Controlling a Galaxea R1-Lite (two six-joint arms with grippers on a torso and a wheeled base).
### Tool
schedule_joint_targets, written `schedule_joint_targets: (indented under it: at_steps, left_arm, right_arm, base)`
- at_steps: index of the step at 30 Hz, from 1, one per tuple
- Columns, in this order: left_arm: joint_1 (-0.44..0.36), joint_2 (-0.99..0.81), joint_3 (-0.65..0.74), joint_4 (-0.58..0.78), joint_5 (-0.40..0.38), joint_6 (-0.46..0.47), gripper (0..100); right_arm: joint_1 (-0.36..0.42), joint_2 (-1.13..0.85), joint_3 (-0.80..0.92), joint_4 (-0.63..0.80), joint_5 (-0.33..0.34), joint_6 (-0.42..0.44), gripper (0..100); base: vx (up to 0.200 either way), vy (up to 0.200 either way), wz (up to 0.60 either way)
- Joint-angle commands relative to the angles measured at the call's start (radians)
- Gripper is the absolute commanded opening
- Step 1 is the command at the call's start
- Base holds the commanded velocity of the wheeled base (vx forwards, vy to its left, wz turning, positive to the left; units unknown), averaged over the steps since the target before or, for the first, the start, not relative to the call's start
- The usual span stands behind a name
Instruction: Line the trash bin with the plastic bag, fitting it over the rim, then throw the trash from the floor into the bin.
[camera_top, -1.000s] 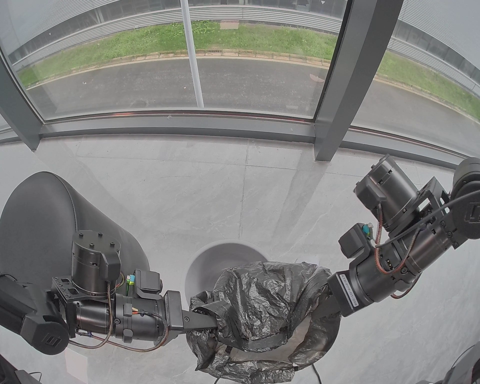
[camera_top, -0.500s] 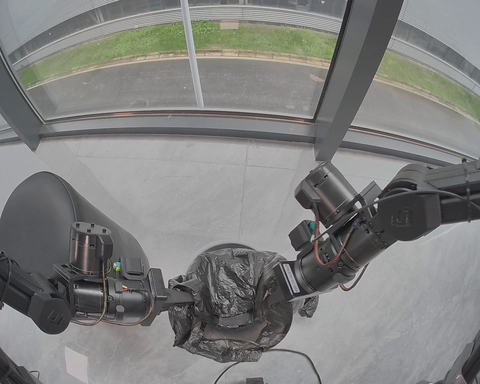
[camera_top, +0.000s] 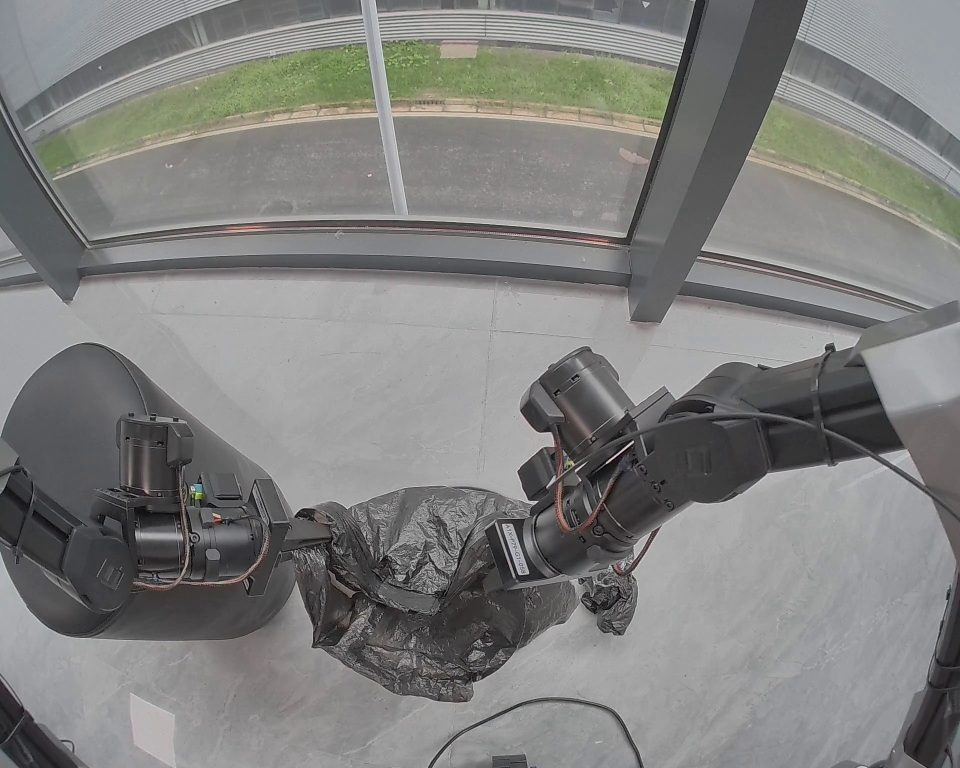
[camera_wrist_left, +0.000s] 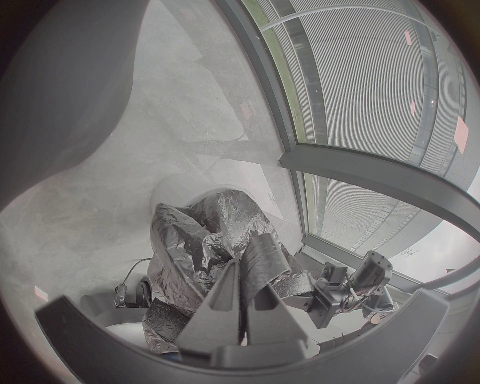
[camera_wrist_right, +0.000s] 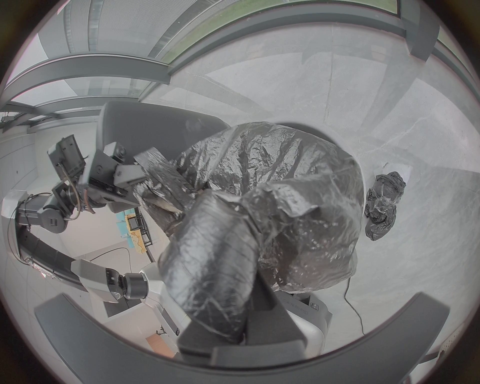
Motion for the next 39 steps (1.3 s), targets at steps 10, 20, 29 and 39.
schedule_joint_targets:
  at_steps: [10, 20, 29, 39]
  left_arm:
    - [0.031, 0.032, -0.022, -0.042, -0.002, -0.003, 0]
    - [0.017, 0.037, -0.03, -0.065, -0.002, -0.02, 0]
    - [0.019, 0.057, -0.03, -0.161, -0.004, -0.039, 0]
    - [-0.007, 0.072, 0.007, -0.163, -0.004, -0.046, 0]
  right_arm:
    - [-0.007, 0.139, -0.097, -0.007, -0.001, 0.001, 0]
    - [-0.03, 0.146, -0.074, -0.098, -0.001, -0.02, 0]
    - [-0.03, 0.209, -0.073, -0.234, -0.061, -0.026, 0]
    - [-0.027, 0.169, 0.044, -0.266, -0.078, -0.026, 0]
  base:
    - [0.0, 0.0, 0.0]
    - [0.0, 0.0, 0.0]
    - [0.0, 0.0, 0.0]
    - [0.0, 0.0, 0.0]
